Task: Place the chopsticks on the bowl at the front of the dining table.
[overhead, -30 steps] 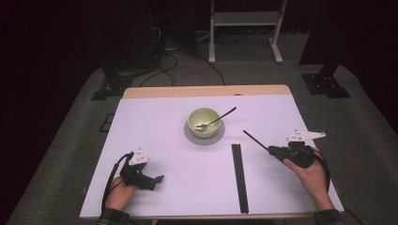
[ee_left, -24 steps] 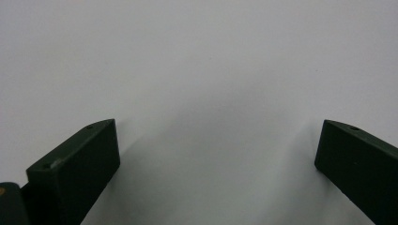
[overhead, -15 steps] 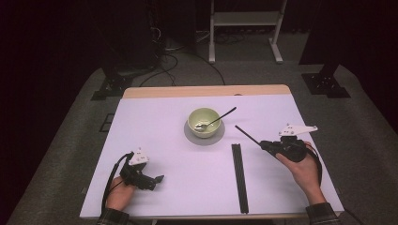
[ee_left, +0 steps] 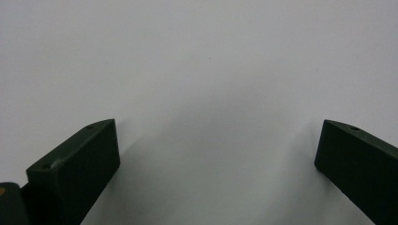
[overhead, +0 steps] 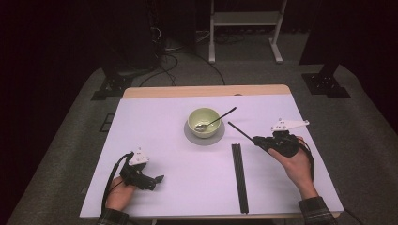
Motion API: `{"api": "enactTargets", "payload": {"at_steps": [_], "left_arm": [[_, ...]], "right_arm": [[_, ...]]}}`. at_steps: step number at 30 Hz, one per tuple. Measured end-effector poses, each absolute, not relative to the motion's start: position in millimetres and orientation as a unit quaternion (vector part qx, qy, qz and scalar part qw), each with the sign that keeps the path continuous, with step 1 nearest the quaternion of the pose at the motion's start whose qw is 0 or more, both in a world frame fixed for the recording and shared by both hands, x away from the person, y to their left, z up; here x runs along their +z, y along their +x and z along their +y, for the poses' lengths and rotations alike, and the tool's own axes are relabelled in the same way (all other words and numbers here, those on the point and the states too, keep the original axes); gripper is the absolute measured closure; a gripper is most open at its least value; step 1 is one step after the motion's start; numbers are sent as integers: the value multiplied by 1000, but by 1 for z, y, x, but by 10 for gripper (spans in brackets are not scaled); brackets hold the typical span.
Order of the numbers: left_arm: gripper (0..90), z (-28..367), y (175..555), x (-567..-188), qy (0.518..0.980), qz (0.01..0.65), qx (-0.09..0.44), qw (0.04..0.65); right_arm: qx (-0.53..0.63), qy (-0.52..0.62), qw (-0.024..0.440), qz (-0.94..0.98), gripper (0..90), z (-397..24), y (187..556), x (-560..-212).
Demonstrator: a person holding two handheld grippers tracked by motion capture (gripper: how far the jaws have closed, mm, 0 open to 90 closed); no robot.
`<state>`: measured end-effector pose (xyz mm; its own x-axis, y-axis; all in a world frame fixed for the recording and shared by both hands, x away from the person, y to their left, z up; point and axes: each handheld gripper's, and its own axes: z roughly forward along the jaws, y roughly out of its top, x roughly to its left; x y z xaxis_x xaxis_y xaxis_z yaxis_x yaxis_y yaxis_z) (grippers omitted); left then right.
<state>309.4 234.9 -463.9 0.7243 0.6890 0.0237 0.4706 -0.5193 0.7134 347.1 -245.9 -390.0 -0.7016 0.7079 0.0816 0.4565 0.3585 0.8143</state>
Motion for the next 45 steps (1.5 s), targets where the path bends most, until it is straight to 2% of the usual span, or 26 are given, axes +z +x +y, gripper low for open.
{"api": "enactTargets", "payload": {"at_steps": [45], "left_arm": [[0, 235, 309, -464, 858, 338, 154, 355]], "right_arm": [[451, 347, 130, 811, 855, -187, 392, -370]]}}
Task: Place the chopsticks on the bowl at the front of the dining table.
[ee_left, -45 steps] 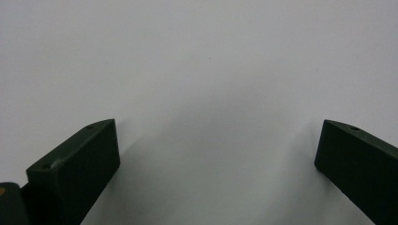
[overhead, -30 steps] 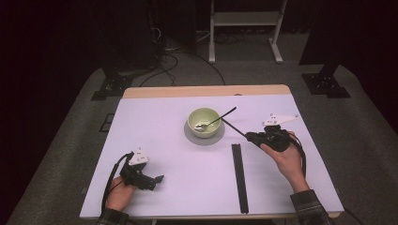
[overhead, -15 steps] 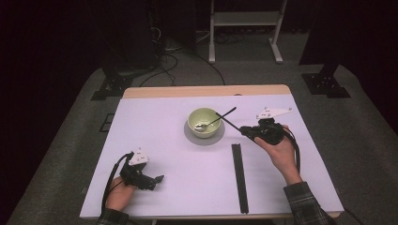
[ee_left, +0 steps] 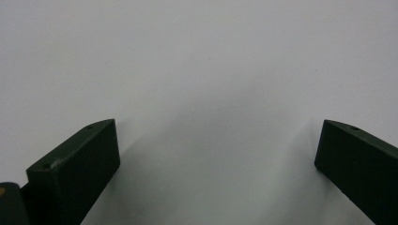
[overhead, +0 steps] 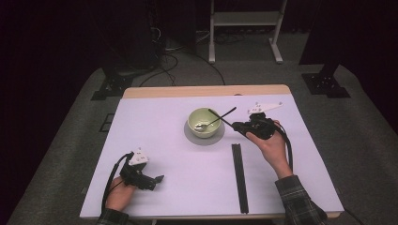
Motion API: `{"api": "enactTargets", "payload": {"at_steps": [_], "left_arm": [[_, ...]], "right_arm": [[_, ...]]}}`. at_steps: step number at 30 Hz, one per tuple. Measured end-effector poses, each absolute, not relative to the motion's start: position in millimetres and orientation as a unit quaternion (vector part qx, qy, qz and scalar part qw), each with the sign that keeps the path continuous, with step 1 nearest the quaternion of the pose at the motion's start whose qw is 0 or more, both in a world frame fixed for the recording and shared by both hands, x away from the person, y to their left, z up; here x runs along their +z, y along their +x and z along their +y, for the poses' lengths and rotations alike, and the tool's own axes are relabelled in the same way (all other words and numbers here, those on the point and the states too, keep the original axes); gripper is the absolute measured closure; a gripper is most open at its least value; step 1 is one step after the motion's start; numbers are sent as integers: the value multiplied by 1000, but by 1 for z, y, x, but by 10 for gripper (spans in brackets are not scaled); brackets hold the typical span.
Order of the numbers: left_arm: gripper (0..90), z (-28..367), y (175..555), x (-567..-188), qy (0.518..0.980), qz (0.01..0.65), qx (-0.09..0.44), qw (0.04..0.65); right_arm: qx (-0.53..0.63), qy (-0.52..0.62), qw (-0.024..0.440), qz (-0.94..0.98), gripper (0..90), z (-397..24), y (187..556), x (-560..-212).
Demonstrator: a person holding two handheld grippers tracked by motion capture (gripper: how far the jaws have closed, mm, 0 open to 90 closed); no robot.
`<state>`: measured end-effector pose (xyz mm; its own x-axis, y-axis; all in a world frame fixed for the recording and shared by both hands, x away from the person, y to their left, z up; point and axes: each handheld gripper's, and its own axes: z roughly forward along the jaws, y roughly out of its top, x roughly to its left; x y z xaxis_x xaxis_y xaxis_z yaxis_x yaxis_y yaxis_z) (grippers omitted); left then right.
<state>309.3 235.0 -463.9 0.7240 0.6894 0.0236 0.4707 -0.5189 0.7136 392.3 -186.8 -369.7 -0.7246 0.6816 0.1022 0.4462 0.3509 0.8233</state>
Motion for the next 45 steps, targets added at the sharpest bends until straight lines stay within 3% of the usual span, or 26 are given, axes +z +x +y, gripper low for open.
{"api": "enactTargets", "payload": {"at_steps": [45], "left_arm": [[0, 235, 309, -464, 858, 337, 154, 354]], "right_arm": [[442, 345, 107, 821, 855, -110, 439, -377]]}}
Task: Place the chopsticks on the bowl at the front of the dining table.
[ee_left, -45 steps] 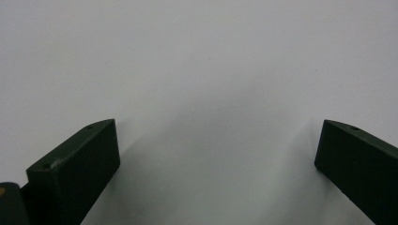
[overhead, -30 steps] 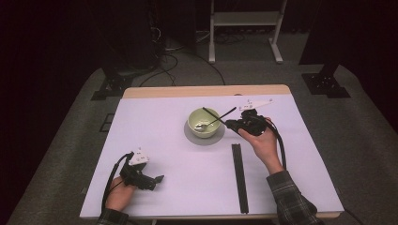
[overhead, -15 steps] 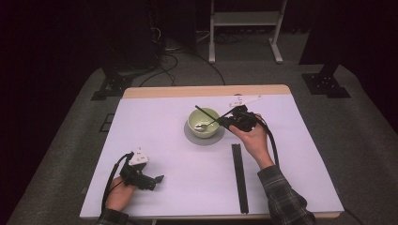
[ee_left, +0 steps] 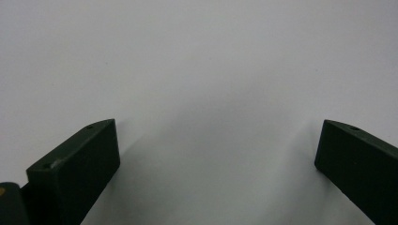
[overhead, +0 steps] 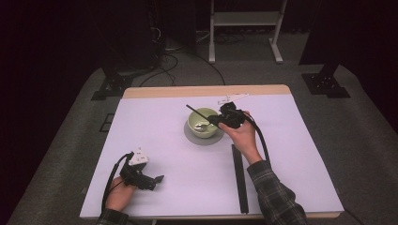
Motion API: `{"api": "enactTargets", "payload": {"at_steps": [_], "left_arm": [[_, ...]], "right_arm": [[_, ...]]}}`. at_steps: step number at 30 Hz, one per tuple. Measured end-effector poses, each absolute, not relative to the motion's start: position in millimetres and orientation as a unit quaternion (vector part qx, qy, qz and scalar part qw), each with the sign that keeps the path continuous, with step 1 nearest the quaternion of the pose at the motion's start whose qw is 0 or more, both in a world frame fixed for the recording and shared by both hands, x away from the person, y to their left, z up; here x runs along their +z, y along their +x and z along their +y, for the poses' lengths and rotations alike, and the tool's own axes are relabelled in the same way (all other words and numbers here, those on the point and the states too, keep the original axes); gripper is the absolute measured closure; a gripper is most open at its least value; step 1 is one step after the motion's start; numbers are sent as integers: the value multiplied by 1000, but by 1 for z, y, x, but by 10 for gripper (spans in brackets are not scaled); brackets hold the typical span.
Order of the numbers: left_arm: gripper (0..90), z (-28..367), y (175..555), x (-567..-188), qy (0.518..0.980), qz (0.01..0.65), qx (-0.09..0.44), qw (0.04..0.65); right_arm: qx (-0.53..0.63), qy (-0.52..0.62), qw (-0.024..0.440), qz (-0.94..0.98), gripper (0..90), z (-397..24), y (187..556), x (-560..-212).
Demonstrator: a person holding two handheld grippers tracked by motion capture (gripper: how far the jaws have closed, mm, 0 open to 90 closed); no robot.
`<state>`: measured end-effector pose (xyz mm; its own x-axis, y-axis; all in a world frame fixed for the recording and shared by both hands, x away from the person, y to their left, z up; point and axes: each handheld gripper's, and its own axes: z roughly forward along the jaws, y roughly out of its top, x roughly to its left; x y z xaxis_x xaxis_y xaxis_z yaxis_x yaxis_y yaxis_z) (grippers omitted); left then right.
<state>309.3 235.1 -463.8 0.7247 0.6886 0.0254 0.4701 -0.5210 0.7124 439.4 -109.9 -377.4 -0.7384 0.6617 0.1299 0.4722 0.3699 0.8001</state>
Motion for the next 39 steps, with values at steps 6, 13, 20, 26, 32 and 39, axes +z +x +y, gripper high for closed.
{"api": "enactTargets", "payload": {"at_steps": [6, 13, 20, 26, 32, 39], "left_arm": [[0, 235, 309, -464, 859, 338, 153, 354], [0, 235, 309, -464, 859, 337, 153, 354], [0, 235, 309, -464, 858, 338, 153, 355], [0, 235, 309, -464, 858, 338, 153, 355], [0, 235, 309, -464, 858, 338, 153, 355], [0, 235, 309, -464, 858, 338, 153, 355]], "right_arm": [[439, 342, 104, 824, 856, -95, 448, -379], [436, 344, 102, 825, 855, -84, 456, -380], [431, 350, 96, 826, 855, -78, 463, -387], [429, 352, 91, 827, 855, -72, 465, -390], [422, 352, 90, 831, 854, -69, 466, -392], [420, 351, 94, 831, 847, -69, 467, -394]]}}
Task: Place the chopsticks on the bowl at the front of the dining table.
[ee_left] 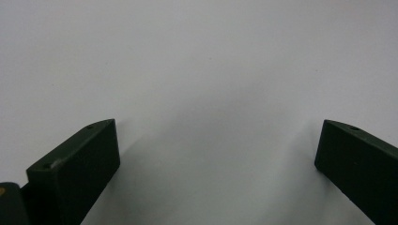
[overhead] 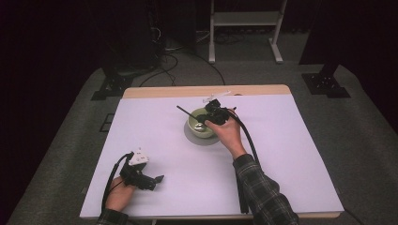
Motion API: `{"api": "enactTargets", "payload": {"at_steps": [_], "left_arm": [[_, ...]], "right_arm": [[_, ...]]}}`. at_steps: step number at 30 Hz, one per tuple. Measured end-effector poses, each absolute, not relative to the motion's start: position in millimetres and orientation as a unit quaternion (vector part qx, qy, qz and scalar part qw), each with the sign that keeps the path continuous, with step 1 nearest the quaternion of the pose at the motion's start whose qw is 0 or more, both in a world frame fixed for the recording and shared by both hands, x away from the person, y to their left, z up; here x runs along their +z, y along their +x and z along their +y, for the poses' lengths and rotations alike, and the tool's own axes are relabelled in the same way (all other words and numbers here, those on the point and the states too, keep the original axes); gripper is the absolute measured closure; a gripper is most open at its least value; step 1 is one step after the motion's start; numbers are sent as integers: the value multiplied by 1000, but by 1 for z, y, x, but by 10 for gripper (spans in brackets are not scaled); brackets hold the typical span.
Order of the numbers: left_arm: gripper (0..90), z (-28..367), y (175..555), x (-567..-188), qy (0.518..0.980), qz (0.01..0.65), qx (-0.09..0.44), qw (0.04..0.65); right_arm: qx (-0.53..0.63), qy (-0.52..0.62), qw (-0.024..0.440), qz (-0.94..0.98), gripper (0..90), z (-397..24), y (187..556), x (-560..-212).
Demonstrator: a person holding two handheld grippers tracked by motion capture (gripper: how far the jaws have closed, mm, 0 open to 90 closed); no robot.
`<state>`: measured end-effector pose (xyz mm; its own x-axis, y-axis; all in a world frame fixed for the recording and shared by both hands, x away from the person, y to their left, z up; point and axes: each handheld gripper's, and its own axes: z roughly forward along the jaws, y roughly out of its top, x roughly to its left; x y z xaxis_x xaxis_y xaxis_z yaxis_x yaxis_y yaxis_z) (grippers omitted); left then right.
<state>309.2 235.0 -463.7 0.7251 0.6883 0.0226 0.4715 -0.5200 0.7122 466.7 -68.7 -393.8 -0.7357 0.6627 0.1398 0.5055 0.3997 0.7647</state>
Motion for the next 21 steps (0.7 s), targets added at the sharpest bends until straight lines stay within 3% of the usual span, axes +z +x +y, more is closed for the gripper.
{"api": "enactTargets", "payload": {"at_steps": [8, 21], "left_arm": [[0, 235, 309, -464, 858, 338, 153, 355], [0, 235, 309, -464, 858, 337, 154, 354]], "right_arm": [[426, 347, 102, 829, 668, -70, 465, -389], [448, 336, 122, 820, 509, -97, 438, -369]]}}
